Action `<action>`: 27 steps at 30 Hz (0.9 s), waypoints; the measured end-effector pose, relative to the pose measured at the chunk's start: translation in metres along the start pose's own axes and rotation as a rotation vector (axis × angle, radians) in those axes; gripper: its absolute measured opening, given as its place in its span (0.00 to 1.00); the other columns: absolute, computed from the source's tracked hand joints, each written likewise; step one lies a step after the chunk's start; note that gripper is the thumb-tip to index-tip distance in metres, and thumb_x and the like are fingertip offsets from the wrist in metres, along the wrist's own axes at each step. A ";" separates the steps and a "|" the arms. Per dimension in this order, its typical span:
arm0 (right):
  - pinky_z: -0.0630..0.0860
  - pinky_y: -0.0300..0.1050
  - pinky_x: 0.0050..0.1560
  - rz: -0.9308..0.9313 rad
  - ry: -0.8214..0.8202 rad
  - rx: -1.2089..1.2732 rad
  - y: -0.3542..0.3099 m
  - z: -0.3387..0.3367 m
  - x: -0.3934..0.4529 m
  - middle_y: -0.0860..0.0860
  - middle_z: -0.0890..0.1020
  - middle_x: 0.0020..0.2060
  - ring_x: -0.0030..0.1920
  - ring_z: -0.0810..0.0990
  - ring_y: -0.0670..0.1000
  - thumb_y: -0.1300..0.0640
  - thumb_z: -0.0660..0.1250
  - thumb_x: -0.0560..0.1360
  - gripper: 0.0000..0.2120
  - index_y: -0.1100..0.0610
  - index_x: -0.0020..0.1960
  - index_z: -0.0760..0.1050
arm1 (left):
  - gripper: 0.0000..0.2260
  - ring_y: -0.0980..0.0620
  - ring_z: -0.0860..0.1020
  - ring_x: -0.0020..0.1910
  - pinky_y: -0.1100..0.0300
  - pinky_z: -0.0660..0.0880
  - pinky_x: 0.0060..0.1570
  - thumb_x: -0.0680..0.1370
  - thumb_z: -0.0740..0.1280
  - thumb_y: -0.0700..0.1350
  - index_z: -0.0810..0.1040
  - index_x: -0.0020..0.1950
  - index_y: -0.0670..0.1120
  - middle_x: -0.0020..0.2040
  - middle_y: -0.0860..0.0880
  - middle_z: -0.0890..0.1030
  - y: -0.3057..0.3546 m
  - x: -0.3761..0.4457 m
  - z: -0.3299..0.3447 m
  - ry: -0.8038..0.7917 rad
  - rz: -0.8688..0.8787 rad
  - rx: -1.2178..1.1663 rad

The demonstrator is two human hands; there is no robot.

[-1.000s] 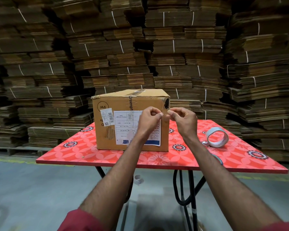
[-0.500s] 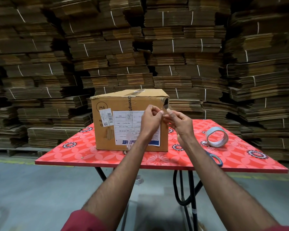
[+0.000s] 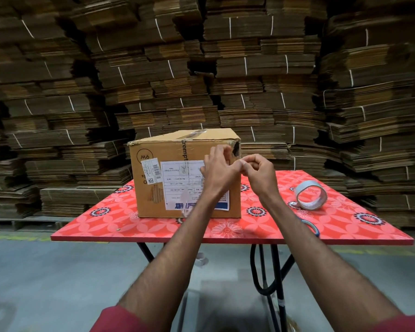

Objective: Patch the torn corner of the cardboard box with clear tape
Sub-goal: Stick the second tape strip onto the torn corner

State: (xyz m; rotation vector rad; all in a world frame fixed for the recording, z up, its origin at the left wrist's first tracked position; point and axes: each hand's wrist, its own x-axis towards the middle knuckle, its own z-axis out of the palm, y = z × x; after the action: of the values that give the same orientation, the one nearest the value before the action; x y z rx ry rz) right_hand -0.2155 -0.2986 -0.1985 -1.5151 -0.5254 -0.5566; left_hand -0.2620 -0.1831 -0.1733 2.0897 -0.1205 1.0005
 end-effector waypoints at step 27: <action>0.80 0.49 0.38 0.032 0.041 0.023 -0.009 0.004 0.006 0.51 0.83 0.38 0.37 0.82 0.49 0.59 0.69 0.79 0.04 0.53 0.45 0.79 | 0.13 0.51 0.82 0.41 0.60 0.79 0.39 0.79 0.69 0.42 0.71 0.61 0.42 0.53 0.39 0.80 -0.008 -0.002 0.006 0.106 -0.335 -0.864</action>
State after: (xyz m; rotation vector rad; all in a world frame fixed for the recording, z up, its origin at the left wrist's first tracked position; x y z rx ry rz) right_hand -0.2164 -0.2942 -0.1880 -1.4842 -0.4735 -0.5539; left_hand -0.2565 -0.1829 -0.1819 1.2138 -0.1163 0.6752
